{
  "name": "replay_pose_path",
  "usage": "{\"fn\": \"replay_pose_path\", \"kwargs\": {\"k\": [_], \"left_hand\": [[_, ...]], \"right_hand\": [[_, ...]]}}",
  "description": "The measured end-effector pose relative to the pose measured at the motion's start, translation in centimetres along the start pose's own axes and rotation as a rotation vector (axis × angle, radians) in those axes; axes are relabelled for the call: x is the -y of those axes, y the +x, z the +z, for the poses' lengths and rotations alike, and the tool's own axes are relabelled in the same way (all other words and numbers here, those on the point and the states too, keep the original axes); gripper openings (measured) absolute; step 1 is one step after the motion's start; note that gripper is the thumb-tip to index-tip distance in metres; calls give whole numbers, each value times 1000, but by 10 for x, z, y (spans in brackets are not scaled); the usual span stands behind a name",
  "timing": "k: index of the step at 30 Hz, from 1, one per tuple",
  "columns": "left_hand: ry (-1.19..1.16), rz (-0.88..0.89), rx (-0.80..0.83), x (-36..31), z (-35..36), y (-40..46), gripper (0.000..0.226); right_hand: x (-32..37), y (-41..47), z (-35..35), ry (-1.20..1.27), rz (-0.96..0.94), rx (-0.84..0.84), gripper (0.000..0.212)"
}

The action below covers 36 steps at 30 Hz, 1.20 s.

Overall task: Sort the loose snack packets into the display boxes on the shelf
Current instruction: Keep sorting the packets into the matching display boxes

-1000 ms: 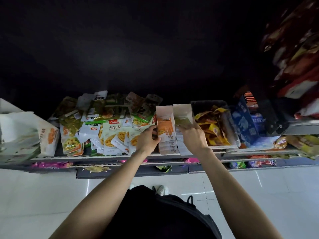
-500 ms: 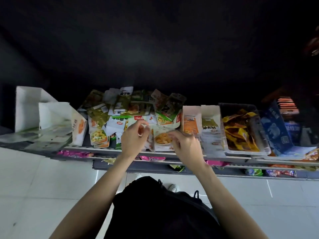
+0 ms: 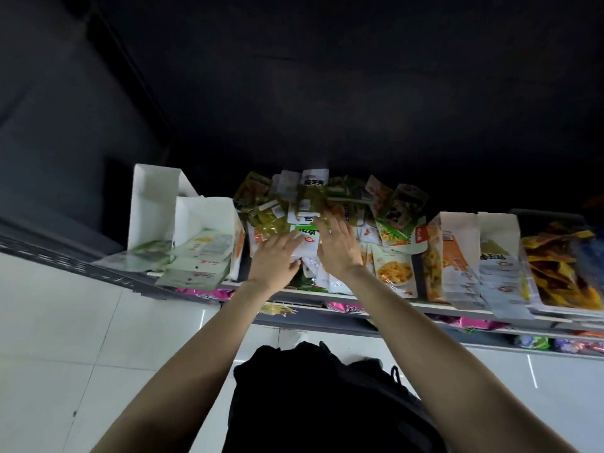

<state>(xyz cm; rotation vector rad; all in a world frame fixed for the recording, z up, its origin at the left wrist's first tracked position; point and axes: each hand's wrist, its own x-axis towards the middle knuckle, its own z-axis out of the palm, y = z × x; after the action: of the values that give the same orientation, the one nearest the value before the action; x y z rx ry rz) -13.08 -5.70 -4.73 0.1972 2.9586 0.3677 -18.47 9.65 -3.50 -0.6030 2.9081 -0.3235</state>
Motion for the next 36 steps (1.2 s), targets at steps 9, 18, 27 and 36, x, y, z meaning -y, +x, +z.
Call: {"fn": "replay_pose_path", "kwargs": {"k": [9,18,27,36], "left_hand": [[-333,-211,-56,4,10,6,41],[-610,-551,-105,-7,13,28,26],[-438,-553,-112,10,-6,17,23],[-287,-67,-432,14,-74,-41,5]], "right_hand": [[-2,4,18,-113,36,349,77],[-6,-6,9,-66,82,349,64],[-6,-8,5,-17,89,324,62],[14,-38,-41,389,-155,-223,65]]}}
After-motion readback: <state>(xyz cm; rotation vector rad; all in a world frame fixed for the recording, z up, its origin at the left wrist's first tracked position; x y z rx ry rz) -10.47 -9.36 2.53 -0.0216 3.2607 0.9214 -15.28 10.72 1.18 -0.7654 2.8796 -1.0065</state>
